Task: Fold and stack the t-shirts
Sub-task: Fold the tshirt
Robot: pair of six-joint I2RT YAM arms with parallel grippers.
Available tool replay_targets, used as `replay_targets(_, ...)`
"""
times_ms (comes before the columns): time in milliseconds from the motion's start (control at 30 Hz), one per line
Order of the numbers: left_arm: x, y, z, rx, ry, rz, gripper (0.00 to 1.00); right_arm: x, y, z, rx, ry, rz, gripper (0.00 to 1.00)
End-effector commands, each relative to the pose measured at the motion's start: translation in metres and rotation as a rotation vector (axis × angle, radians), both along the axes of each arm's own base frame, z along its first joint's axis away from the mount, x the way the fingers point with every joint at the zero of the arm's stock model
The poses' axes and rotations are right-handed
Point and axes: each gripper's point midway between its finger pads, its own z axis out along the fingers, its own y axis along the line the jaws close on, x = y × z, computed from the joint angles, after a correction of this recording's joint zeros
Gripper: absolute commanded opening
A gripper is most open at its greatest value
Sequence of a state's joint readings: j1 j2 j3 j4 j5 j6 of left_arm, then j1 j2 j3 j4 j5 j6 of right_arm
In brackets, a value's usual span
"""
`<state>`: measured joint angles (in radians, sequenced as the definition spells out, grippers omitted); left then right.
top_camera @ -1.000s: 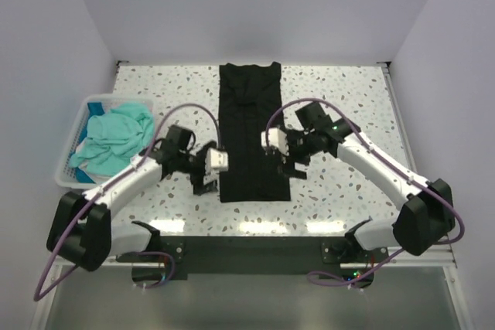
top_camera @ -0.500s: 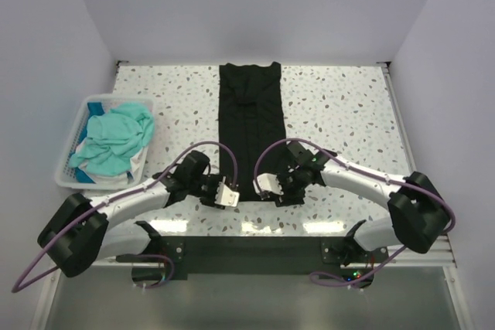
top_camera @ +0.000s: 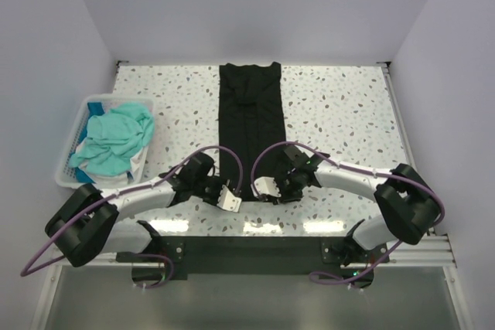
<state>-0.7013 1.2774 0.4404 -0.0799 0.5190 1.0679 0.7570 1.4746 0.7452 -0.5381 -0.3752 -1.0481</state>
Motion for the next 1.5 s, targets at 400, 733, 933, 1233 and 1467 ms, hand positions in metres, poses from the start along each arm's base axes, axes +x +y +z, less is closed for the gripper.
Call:
replay_targets(400,-0.024,0.005,0.017,-0.04,-0.015,-0.089,0.5,0.0,-0.02,-0.021,-0.079,-0.048,-0.005,0.24)
replay_targets(733,-0.032,0.018,-0.014,0.048,0.026,-0.108,0.45,0.003,-0.021,-0.023,-0.092,-0.045,-0.016,0.22)
replay_targets(933,-0.033,0.032,-0.04,0.164,0.077,-0.106,0.31,0.004,-0.021,-0.025,-0.108,-0.037,-0.024,0.1)
replay_targets(1233,-0.053,0.029,-0.008,0.099,0.092,-0.171,0.0,-0.025,-0.02,0.0,-0.061,-0.017,0.018,0.0)
replay_targets(1467,-0.038,0.009,0.048,-0.011,0.101,-0.091,0.0,-0.013,-0.003,0.05,0.017,-0.032,-0.034,0.0)
